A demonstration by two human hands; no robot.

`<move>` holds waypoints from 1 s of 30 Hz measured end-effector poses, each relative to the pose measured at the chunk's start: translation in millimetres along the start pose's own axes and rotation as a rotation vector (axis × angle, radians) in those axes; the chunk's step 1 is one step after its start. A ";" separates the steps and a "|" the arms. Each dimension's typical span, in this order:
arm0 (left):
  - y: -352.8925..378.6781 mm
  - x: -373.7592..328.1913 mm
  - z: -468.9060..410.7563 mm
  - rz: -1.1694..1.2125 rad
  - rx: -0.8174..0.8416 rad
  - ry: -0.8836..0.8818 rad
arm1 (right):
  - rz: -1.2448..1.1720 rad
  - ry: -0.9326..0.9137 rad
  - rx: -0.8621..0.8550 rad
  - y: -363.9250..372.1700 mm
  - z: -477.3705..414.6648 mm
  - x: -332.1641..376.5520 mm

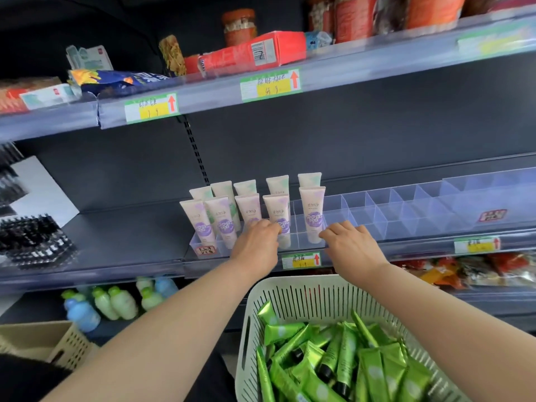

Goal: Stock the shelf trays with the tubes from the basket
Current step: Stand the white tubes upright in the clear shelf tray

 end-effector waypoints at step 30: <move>38.1 29.8 8.0 -0.108 -0.080 -0.124 | 0.044 0.051 -0.005 32.2 -9.3 5.7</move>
Point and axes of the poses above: each hand's wrist, its own z-axis away from the middle knuckle, its own y-axis out of the palm, x = y × z, the point moved 10 cm from there along -z, towards the middle knuckle, and after that the axes turned 1 degree about -x, right-handed, at the moved point
